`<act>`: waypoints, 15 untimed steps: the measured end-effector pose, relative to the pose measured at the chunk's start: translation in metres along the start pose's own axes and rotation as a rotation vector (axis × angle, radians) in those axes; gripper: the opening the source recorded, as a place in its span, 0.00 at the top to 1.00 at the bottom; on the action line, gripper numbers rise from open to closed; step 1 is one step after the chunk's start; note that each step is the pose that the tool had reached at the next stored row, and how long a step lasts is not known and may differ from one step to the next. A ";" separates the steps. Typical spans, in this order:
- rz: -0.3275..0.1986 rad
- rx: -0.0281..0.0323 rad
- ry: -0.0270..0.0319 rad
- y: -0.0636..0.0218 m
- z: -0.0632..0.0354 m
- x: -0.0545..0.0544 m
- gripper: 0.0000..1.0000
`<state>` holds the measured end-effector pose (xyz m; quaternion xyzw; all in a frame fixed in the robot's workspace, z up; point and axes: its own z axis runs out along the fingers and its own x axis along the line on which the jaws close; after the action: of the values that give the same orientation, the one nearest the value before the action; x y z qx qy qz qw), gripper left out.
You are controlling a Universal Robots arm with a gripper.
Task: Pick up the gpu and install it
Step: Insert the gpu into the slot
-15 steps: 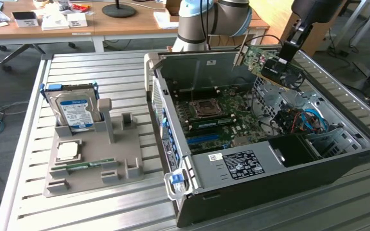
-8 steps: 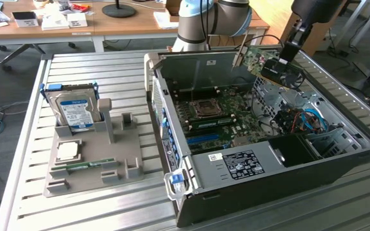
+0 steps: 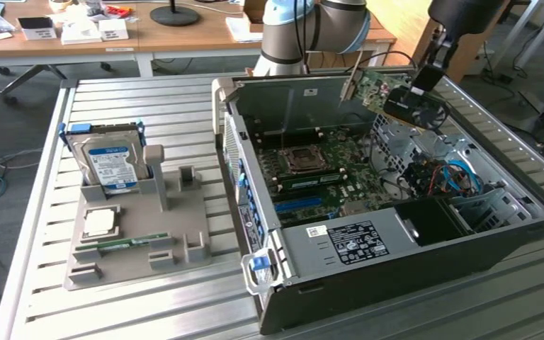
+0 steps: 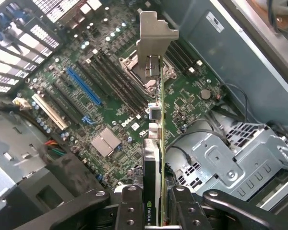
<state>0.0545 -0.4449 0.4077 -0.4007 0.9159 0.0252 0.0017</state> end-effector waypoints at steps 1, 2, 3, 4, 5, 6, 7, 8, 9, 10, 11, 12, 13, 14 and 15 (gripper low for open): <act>-0.012 -0.0003 0.0005 0.0000 0.0001 0.000 0.73; -0.025 -0.0006 0.0011 0.0000 0.0001 0.000 0.73; -0.037 -0.0008 0.0017 0.0000 0.0001 0.000 0.73; -0.050 -0.0012 0.0022 0.0000 0.0002 0.000 0.73; -0.062 -0.0015 0.0028 0.0000 0.0002 0.000 0.73; -0.075 -0.0018 0.0033 0.0000 0.0002 0.000 0.73; -0.088 -0.0021 0.0040 0.0000 0.0002 0.000 0.73; -0.097 -0.0022 0.0044 0.0001 0.0002 0.000 0.73; -0.102 -0.0024 0.0046 0.0001 0.0002 0.000 0.73; -0.104 -0.0024 0.0047 0.0002 0.0002 0.000 0.73; -0.104 -0.0024 0.0047 0.0002 0.0002 0.000 0.73; -0.104 -0.0024 0.0047 0.0002 0.0002 0.000 0.73; -0.104 -0.0025 0.0047 0.0002 0.0002 0.000 0.73; -0.104 -0.0025 0.0047 0.0002 0.0002 0.000 0.73; -0.104 -0.0024 0.0047 0.0002 0.0002 0.000 0.73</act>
<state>0.0542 -0.4449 0.4075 -0.4478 0.8938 0.0253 0.0004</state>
